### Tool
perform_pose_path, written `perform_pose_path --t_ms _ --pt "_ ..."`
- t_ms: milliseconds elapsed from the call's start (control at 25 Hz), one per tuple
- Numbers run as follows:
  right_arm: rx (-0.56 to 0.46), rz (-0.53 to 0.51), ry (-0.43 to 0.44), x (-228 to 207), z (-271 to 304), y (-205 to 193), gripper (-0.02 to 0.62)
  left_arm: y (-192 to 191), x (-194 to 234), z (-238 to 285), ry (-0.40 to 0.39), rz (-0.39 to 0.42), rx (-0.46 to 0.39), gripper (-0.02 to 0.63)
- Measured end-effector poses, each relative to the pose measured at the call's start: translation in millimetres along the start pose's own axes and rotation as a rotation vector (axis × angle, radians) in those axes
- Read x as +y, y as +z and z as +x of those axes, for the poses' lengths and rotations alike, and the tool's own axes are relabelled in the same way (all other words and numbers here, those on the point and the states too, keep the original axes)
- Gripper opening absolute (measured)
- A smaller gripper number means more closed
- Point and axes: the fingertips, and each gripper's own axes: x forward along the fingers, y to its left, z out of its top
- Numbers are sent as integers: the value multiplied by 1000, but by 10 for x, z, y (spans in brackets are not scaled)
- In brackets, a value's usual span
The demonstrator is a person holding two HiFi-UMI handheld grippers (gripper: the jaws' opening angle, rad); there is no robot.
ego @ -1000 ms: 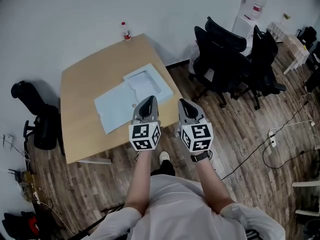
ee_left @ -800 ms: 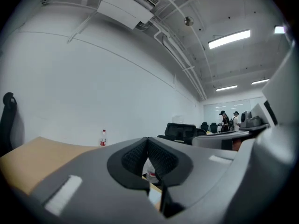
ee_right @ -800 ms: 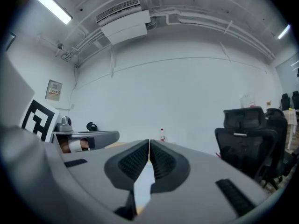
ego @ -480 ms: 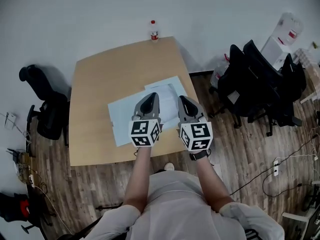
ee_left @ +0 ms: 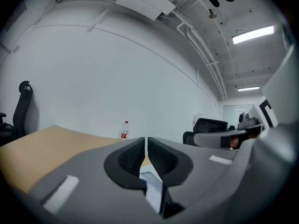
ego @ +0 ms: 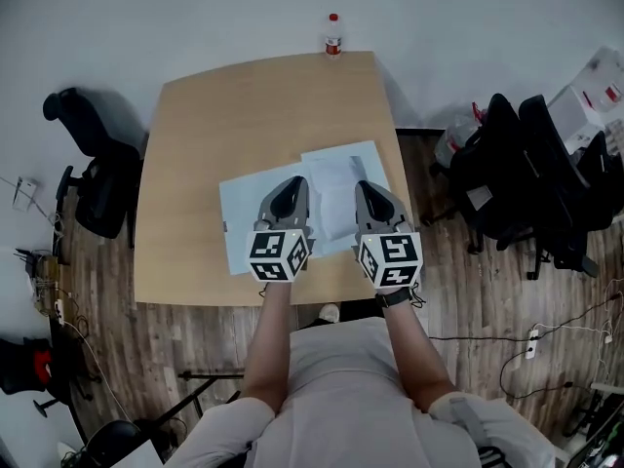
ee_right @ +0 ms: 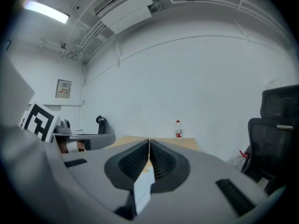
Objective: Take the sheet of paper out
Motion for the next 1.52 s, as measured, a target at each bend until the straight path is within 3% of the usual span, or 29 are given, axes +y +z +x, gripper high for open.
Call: perform_pose_path --t_ms 280,480,680,1040,1280,1520 --pt "107 20 79 -128 478 -313 14 -357 228 218 64 -19 98 11" --pt "194 9 131 -124 688 -597 14 -805 369 372 76 -71 221 11" --pt "253 11 159 -192 835 -775 14 -1070 470 560 99 -116 287 12" --pt "322 21 184 -290 997 -1084 14 -1784 513 744 85 -240 430 65" --pt "370 49 209 -283 1036 -1274 14 -2250 439 801 26 -303 575 147" --pt "381 104 195 -390 1088 -1381 14 -2544 316 902 -31 -353 648 163"
